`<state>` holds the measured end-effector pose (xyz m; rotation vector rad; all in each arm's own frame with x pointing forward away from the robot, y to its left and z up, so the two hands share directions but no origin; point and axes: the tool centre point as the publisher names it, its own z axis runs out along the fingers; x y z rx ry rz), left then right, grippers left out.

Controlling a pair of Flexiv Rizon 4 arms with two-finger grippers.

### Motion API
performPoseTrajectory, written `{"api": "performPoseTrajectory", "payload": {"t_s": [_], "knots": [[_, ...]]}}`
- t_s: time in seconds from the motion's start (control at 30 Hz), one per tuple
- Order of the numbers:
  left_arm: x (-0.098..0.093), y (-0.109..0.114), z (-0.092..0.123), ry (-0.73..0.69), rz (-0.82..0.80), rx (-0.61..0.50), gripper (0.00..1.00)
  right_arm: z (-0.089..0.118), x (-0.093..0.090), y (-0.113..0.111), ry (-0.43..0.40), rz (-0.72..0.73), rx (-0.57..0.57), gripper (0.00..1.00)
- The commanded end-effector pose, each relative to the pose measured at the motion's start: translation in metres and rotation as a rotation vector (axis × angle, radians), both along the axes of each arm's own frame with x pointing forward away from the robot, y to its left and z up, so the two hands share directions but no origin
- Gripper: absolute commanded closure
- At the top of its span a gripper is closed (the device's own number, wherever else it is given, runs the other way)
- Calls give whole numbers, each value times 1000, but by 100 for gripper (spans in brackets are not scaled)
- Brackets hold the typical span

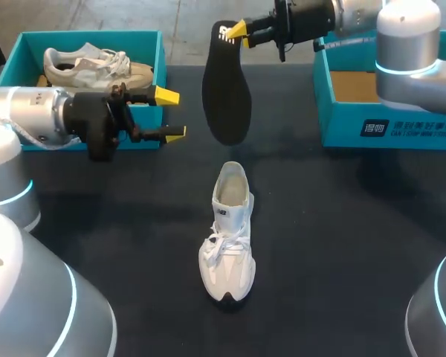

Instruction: Take the shoe out of the shoebox, open the shoe tongue, remove and reinsert the insole, then place the shoe into the shoebox

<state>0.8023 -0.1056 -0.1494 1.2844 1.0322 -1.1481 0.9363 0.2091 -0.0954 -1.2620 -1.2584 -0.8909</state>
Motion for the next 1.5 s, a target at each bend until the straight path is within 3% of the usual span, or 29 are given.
{"api": "performPoseTrajectory", "payload": {"t_s": [0.03, 0.6, 1.3, 1.5], "knots": [[11, -10, -4, -43, -5, -34, 0, 0, 0, 1, 0, -1, -2, 100], [21, -30, -2, -152, 28, -36, 0, 0, 0, 1, 0, -1, -2, 100], [37, -62, -1, -185, 38, -26, 0, 0, 0, 1, 0, -1, -2, 100], [36, -68, 3, -195, 24, -25, 20, 0, 0, 1, 0, -1, -2, 100]]}}
